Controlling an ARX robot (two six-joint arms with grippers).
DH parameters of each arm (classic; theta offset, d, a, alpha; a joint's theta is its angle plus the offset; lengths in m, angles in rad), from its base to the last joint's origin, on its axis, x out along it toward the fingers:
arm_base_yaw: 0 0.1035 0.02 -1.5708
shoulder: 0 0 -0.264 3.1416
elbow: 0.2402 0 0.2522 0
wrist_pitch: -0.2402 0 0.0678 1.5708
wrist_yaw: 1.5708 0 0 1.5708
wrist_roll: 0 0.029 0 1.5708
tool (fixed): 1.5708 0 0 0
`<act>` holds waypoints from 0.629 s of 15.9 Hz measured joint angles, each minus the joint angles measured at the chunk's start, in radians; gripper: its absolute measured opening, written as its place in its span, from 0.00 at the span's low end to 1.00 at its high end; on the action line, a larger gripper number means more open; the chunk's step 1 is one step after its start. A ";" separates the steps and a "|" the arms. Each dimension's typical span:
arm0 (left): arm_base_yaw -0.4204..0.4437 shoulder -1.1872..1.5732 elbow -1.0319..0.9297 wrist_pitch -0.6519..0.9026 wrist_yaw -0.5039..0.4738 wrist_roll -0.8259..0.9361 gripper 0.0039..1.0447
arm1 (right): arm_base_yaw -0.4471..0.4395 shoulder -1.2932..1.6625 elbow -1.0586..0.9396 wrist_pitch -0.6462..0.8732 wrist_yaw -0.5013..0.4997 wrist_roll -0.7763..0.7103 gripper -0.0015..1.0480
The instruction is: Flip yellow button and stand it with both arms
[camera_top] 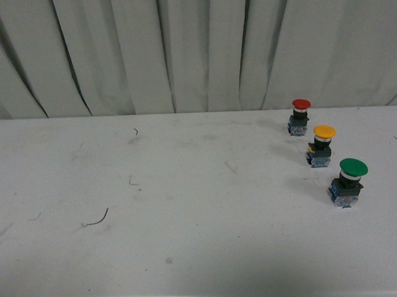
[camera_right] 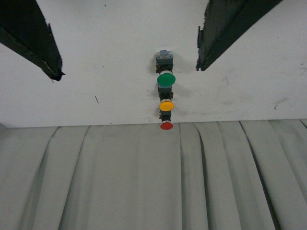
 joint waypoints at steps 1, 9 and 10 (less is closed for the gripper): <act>0.000 0.000 0.000 0.000 0.000 0.000 0.94 | 0.000 0.000 0.000 0.000 0.000 0.000 0.93; 0.000 0.000 0.000 0.000 0.000 0.000 0.94 | 0.000 0.000 0.000 0.000 0.000 0.000 0.94; 0.000 0.000 0.000 0.000 0.000 0.000 0.94 | 0.000 0.000 0.000 0.000 0.000 0.000 0.94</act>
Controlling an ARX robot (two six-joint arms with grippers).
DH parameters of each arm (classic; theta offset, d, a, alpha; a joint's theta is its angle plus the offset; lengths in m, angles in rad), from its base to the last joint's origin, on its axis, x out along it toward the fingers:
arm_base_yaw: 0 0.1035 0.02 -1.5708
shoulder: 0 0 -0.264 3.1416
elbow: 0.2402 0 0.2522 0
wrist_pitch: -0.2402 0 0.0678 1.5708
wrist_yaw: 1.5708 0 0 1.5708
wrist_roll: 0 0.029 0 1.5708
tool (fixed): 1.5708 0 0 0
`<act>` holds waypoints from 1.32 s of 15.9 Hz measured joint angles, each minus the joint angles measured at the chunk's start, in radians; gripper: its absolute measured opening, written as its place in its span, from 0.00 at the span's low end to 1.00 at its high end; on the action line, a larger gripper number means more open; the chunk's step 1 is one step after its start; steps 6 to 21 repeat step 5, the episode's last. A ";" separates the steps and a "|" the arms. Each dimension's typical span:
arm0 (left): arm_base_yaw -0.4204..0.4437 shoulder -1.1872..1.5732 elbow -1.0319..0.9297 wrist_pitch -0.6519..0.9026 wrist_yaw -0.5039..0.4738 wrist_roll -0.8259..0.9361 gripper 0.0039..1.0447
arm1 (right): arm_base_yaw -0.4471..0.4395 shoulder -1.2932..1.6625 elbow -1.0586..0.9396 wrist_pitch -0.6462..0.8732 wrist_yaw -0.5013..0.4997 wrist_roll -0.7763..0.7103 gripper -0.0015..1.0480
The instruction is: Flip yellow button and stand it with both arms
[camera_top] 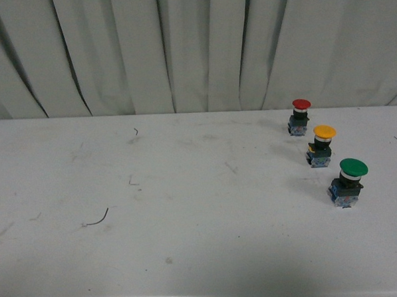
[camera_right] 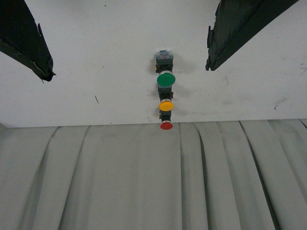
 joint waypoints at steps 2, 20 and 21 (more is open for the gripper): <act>0.000 0.000 0.000 0.000 0.000 0.000 0.94 | 0.000 0.000 0.000 0.000 0.000 0.000 0.94; 0.000 0.000 0.000 0.000 0.000 0.000 0.94 | 0.000 0.000 0.000 0.000 0.000 0.000 0.94; 0.000 0.000 0.000 0.000 0.000 0.000 0.94 | 0.000 0.000 0.000 0.000 0.000 0.000 0.94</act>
